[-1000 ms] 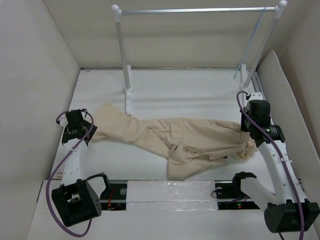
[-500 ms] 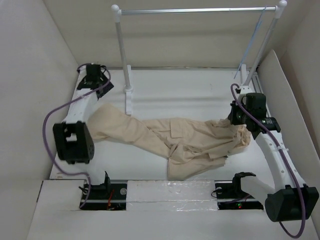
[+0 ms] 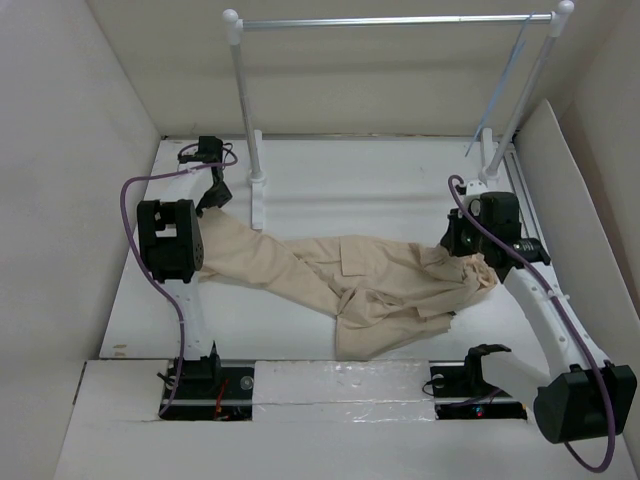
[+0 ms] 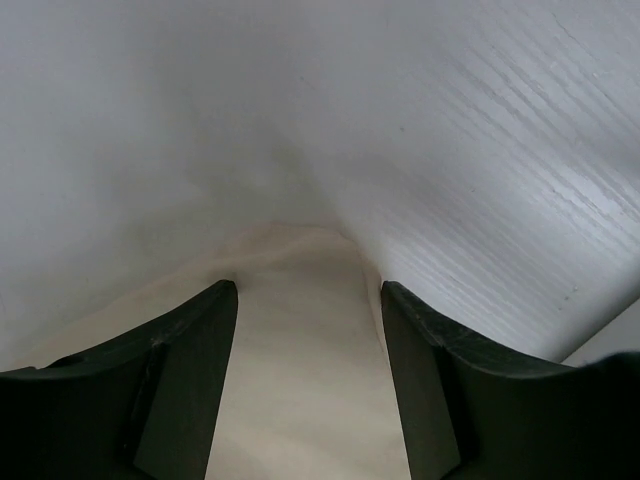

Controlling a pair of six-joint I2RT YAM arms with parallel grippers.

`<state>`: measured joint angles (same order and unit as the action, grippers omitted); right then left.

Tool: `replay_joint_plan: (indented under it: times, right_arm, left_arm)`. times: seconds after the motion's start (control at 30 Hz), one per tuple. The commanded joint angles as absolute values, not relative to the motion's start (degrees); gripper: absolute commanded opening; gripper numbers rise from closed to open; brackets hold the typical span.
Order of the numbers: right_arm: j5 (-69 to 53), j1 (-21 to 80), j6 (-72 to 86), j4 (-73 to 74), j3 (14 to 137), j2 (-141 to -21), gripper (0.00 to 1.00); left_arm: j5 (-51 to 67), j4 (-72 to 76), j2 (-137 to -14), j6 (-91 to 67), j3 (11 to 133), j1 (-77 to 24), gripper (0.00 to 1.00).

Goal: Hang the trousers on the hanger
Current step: Flatten out the trousers at the center of the board.

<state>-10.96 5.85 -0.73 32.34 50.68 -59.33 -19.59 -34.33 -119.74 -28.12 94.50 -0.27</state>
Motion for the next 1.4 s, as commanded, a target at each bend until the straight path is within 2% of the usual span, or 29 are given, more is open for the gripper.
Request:
replay_joint_plan:
  times: [0.0,0.2,0.23,0.27,0.3,0.37,0.4,0.5,0.6,0.77,0.83,0.9,1.03,1.2,1.37]
  right_arm:
    - [-13.45,7.47,-0.17,28.56,50.1,-58.01,0.0]
    - [-13.97,8.61,-0.17,28.74,50.45,-57.04,0.0]
    - [-14.06,8.61,1.56,28.83,50.62,-56.87,0.0]
    - [-14.06,8.61,1.67,28.92,50.89,-56.78,0.0]
    - [-14.24,9.22,1.76,28.92,50.98,-56.78,0.0]
    - [-14.5,9.92,2.02,28.74,51.15,-56.6,0.0]
    - [-14.59,9.93,2.2,28.65,51.67,-56.51,0.0]
    - [-15.03,10.46,2.2,28.91,53.25,-56.16,0.0]
    - [-16.0,10.46,2.55,30.23,57.11,-54.59,0.0]
    - [-12.5,10.46,2.73,35.66,71.6,-50.46,0.0]
    - [-9.87,10.46,2.81,39.16,73.11,-49.75,0.0]
    - [-8.27,10.46,2.81,41.83,76.2,-49.66,0.0]
    - [-5.11,10.99,2.73,42.1,73.22,-48.25,0.0]
    - [-3.96,10.99,2.55,41.13,69.45,-48.95,0.0]
    - [-3.08,7.74,0.7,39.29,64.26,-50.62,0.0]
  left_arm:
    - [-23.2,-36.29,-118.64,-26.98,97.03,-0.26,0.56]
    - [-24.17,-37.27,-123.57,-26.98,98.96,-0.79,0.54]
    - [-24.0,-37.09,-123.66,-26.98,98.7,-0.79,0.49]
    - [-23.47,-36.65,-123.49,-27.07,98.44,-0.79,0.41]
    - [-23.47,-36.3,-123.31,-27.07,98.26,-0.79,0.18]
    - [-23.55,-36.3,-123.05,-27.33,98.35,-0.79,0.04]
    - [-23.73,-37.34,-123.13,-27.68,99.65,-0.79,0.0]
    - [-23.91,-38.4,-121.91,-28.82,100.72,-0.79,0.0]
    - [-24.08,-38.49,-115.51,-30.49,104.23,-0.79,0.0]
    - [-26.18,-39.81,-99.01,-34.7,118.72,-0.09,0.0]
    - [-27.32,-39.12,-94.01,-36.81,118.13,-0.09,0.0]
    - [-27.69,-37.01,-88.62,-40.49,114.11,2.01,0.0]
    - [-31.63,-30.24,-73.77,-41.75,94.36,2.55,0.0]
    - [-31.29,-31.38,-68.83,-45.34,77.38,7.46,0.0]
    - [-25.16,-24.54,-69.16,-48.25,58.99,13.17,0.0]
